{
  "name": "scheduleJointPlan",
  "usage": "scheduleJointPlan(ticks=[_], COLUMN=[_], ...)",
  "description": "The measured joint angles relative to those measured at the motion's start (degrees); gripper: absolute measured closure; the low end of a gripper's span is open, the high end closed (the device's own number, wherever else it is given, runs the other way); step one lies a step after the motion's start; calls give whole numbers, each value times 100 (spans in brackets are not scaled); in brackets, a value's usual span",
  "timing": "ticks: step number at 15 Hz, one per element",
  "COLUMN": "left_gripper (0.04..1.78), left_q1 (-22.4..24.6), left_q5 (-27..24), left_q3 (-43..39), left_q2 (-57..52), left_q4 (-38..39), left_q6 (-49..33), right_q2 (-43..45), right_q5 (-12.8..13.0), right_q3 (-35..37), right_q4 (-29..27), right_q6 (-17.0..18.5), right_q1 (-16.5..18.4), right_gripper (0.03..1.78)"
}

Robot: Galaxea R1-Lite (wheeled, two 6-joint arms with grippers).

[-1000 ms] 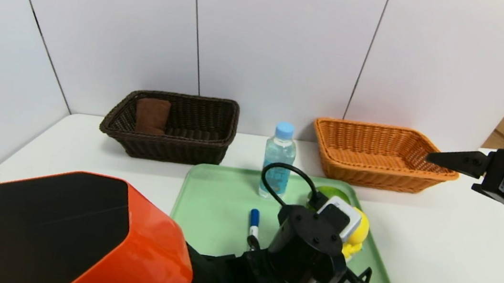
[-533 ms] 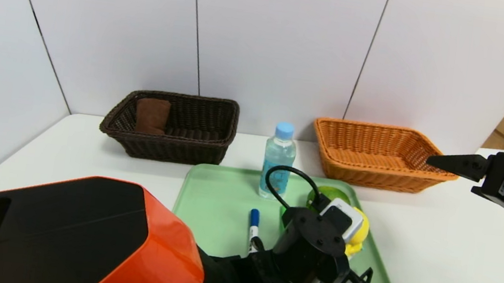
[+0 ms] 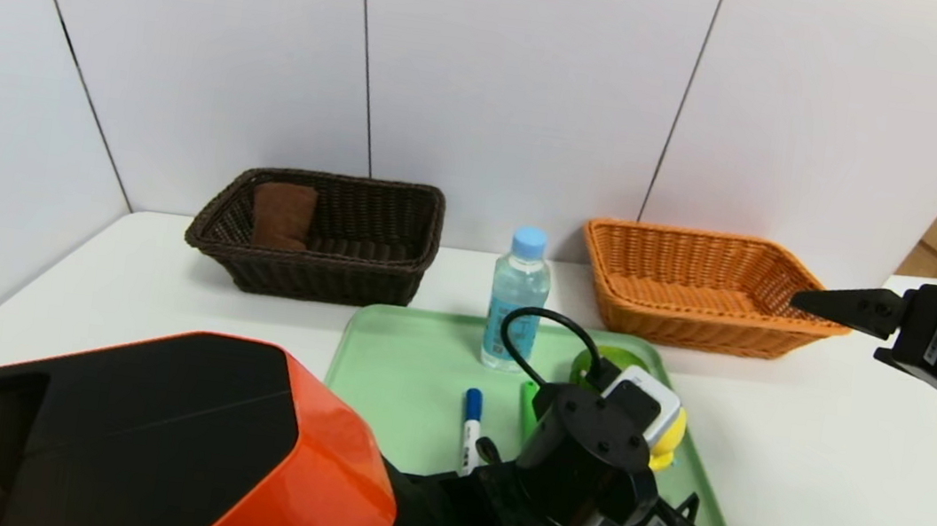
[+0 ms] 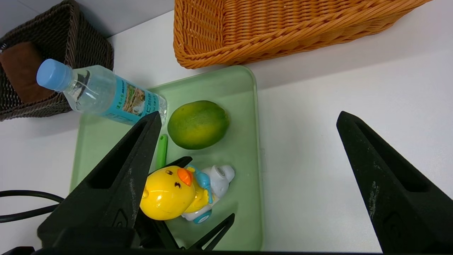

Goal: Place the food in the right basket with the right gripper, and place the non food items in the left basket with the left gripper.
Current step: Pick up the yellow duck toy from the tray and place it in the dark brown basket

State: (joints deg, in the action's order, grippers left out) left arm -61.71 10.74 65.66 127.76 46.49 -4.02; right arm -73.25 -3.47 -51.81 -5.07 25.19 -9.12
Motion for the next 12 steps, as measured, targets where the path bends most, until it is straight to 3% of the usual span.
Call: scheduleJointPlan(ticks=[6,9,12], left_gripper=[13,61,94], left_q1=[96,105,105], left_q5=[-20,-20,-22], left_q3=[24,49,84], left_q2=[69,99,107], left_q4=[17,30,26], left_q6=[-5,-5,-7], right_q2=[-9,-17,-26], right_q5=[0,0,-5], right_q3=[2,5,10], right_q4=[0,-2,-10], right_q6=[-2,2,4], right_q1=[0,0,0], right_gripper=[10,10,10])
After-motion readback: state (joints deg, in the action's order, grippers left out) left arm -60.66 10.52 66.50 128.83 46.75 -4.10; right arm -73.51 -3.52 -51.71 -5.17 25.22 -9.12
